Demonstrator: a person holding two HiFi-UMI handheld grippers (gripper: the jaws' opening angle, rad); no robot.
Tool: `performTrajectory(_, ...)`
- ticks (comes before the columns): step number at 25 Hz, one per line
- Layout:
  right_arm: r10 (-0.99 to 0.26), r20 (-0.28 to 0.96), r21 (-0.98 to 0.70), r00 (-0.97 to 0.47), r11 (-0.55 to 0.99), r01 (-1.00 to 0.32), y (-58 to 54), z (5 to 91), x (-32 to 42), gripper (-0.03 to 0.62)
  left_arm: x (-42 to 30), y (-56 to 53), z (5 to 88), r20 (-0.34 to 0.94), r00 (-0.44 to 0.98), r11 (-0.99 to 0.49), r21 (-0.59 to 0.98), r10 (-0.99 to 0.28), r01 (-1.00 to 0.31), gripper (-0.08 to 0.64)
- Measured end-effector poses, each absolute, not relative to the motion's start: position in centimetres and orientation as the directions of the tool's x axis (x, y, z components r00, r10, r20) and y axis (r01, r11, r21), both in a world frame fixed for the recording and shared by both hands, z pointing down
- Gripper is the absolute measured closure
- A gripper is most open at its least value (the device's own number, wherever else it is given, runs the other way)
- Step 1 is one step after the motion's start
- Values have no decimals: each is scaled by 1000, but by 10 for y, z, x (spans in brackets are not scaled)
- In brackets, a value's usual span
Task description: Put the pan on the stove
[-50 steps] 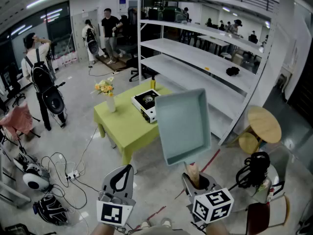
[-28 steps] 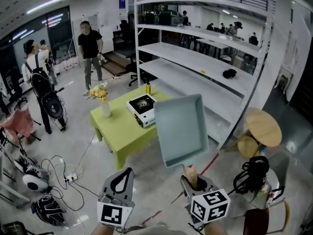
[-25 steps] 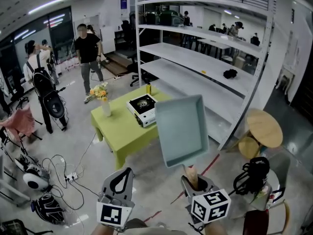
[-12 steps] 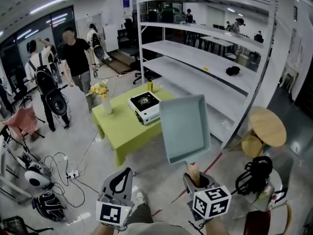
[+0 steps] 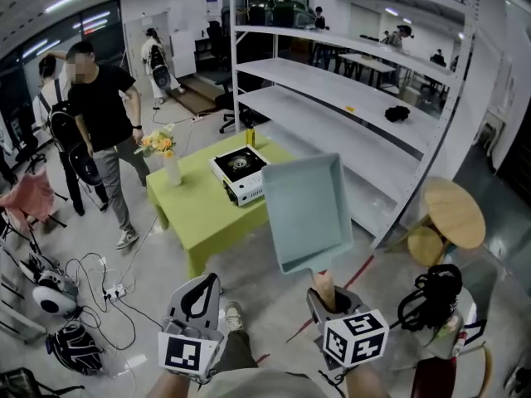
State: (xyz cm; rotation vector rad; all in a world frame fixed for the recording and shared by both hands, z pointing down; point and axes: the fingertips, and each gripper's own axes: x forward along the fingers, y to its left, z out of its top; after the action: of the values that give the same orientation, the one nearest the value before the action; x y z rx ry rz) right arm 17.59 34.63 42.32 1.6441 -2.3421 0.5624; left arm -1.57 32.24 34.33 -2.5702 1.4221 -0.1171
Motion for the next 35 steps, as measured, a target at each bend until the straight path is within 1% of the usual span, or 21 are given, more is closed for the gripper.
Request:
performTrajectory(12, -834, 438, -191, -335, 278, -941, 245, 436, 161, 493, -29, 216, 349, -1, 552, -539, -214, -834, -815, 552)
performTrajectory(20, -808, 488, -204, -331, 263, -943, 142, 438, 131, 493, -58, 105, 352, 28, 572, -563, -227, -819, -795, 552)
performTrajectory(31, -763, 587, -162, -270, 216, -963, -10, 454, 91, 492, -101, -57, 367, 89, 600, -605, -179, -795, -776, 552)
performTrajectory(35, -732, 622, -196, -279, 200, -960, -53, 471, 80, 492, -105, -96, 377, 114, 621, -631, -181, -776, -755, 552)
